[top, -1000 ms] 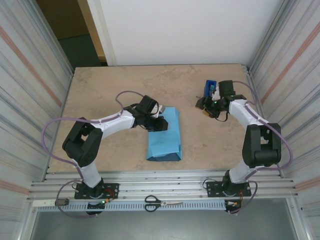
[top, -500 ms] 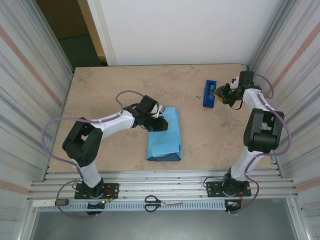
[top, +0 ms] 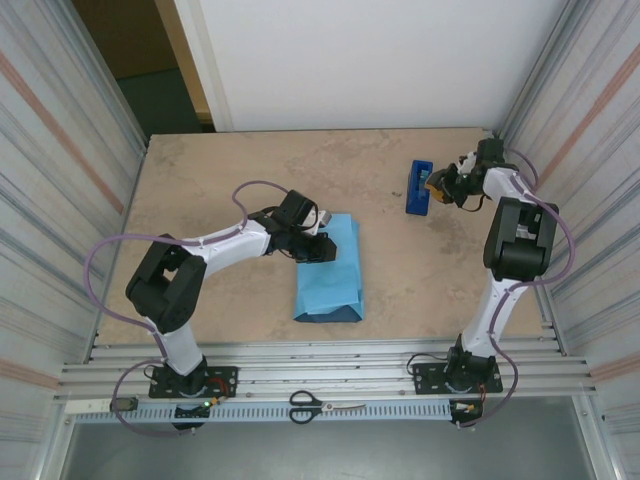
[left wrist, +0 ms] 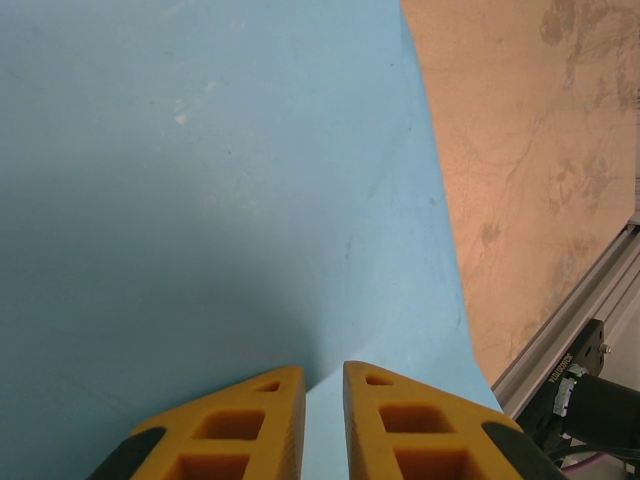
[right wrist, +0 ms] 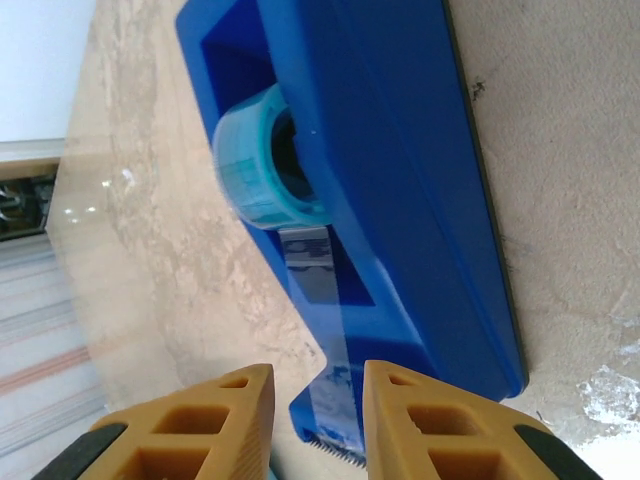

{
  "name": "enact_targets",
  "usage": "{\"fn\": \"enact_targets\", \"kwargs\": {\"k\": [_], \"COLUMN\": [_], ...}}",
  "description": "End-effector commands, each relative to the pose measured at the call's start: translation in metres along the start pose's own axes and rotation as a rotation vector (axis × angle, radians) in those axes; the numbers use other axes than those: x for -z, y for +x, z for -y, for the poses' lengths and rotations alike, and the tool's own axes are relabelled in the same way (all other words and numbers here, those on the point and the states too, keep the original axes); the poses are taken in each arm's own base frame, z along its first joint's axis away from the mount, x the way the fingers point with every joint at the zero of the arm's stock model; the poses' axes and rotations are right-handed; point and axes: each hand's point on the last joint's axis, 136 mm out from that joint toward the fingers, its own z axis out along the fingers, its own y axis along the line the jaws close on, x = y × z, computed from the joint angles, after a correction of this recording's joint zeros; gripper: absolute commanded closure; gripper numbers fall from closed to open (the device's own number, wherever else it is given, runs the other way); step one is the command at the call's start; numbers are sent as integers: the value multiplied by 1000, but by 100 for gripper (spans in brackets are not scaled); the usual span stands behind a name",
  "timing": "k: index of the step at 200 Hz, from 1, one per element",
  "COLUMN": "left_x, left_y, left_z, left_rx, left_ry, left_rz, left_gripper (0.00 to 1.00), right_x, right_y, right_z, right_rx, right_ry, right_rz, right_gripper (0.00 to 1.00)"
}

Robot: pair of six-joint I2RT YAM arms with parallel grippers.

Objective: Wrap the gift box in paper

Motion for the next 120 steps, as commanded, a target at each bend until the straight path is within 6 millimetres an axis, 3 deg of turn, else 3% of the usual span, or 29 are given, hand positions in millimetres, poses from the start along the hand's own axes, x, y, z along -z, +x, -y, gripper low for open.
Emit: {"fn": "enact_targets", "kwargs": {"k": [1,120], "left_x": [-28,-26], "left_y": [57,57], "left_z": [-44,-41], "left_rx": [58,54], "left_ry": [-143,-135], "left_rz": [-196,-197], "left_gripper": [82,82], "right_x": [-4,-22], "right_y": [2,6], "right_z": [0,2], "right_rx": [13,-1], "right_ry": [-14,-59], "right_rz": [-38,-115], "right_gripper": [71,76]}}
